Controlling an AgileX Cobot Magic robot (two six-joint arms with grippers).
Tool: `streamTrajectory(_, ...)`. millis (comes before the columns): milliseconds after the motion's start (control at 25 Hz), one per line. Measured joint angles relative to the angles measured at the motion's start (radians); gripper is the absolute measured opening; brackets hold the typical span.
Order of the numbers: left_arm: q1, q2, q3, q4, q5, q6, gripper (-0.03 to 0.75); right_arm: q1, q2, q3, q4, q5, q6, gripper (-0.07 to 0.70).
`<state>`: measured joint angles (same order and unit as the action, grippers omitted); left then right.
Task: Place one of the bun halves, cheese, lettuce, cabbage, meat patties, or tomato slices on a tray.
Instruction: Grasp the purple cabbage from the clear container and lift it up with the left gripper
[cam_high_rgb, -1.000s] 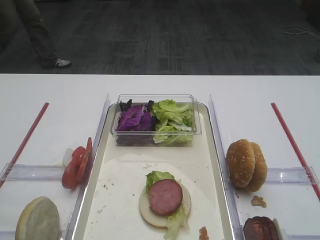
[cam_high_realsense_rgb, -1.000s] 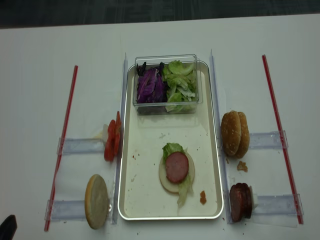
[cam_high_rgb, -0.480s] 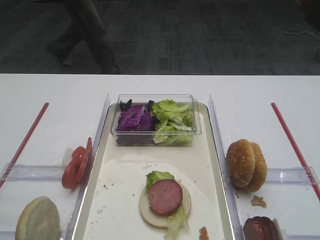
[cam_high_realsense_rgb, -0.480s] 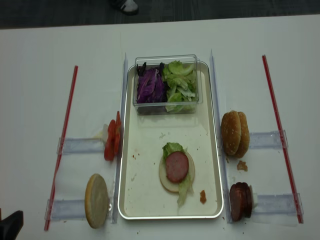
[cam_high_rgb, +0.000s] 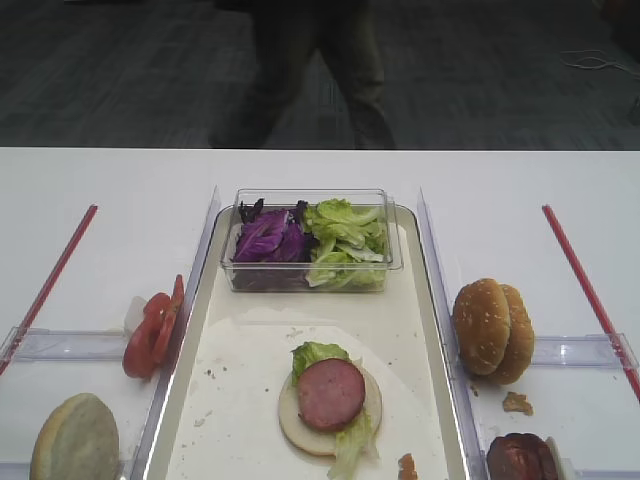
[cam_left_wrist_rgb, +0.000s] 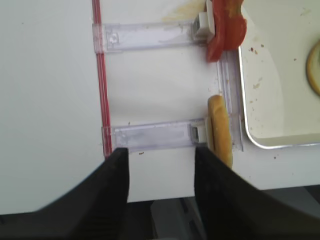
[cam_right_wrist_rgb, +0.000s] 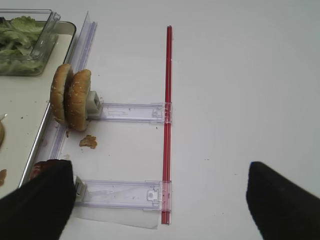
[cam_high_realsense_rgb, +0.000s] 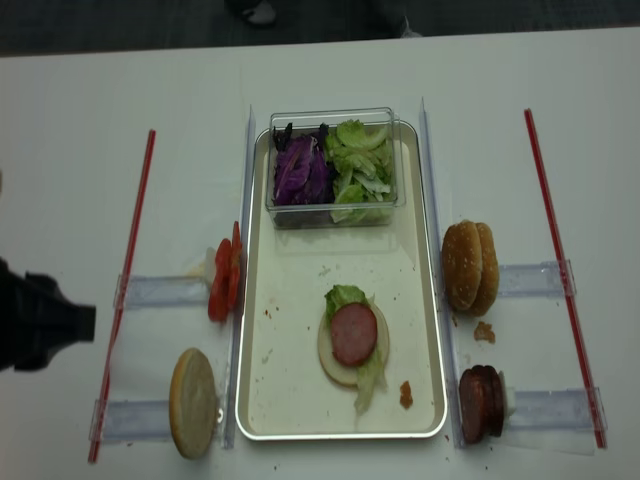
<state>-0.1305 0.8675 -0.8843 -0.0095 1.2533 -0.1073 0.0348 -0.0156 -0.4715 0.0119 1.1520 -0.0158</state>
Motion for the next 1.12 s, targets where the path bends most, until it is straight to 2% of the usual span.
streamTrajectory(320,0.000,0.342,-0.289,-0.006,-0.002,0.000,0.296,0.000,0.000,0.000,0.000,0.000,0.004,0.693)
streamTrajectory(800,0.000,0.721,-0.713,-0.006,-0.002,0.004,0.296,0.000,0.000,0.000,0.000,0.000,0.004,0.686)
streamTrajectory(960,0.000,0.818,-0.806,-0.006,-0.004,0.004,0.296,0.000,0.000,0.000,0.000,0.000,0.004,0.686)
streamTrajectory(1120,0.000,0.898,-0.842,-0.006,-0.004,0.004,0.296,0.000,0.000,0.000,0.000,0.000,0.006,0.686)
